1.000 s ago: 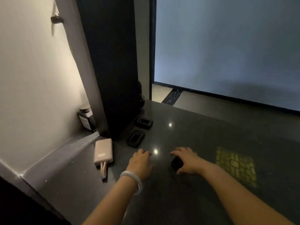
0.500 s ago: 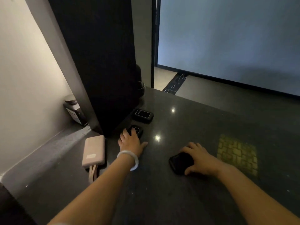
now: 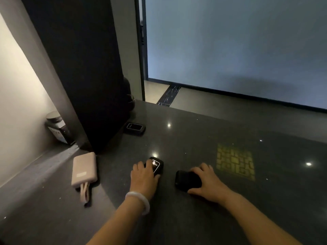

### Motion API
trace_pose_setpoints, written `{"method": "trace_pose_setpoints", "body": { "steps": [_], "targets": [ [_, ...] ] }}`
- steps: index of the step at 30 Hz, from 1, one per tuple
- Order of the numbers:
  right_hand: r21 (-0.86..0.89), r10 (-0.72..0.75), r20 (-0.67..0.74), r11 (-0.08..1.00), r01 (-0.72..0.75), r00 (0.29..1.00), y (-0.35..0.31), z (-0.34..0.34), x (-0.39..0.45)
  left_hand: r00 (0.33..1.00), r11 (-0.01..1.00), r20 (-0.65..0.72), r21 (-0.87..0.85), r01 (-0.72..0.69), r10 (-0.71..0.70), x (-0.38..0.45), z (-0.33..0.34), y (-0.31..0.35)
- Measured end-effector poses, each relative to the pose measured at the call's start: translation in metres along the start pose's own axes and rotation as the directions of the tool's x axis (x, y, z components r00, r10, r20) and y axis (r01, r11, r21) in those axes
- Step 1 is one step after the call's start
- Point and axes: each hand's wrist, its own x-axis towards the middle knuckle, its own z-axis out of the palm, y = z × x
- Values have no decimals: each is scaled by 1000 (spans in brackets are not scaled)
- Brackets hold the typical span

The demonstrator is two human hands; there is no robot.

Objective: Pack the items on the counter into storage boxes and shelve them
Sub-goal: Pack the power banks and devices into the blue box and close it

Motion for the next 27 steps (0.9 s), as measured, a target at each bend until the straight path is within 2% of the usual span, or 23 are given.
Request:
{"method": "trace_pose_setpoints", "body": {
  "steps": [6,9,15,21,27],
  "targets": [
    [134,269,-61,957,-259,961,14,-19,-86,984,947,5,-272,-168,176,-50,14,55],
    [194,418,-154,901,-388,895,26,-28,-136,958,899,15,-351,-263,286,-72,20,86],
    [281,569,-357,822,-495,741,42,-50,-240,874,792,32,-439,-424,485,-123,27,157],
    [270,591,-538,796,-541,601,57,-74,-360,743,678,75,-477,-559,665,-197,33,243],
    [335,672,-631,687,-644,389,74,-93,-511,565,495,68,-575,-651,822,-307,47,341]
  ]
}}
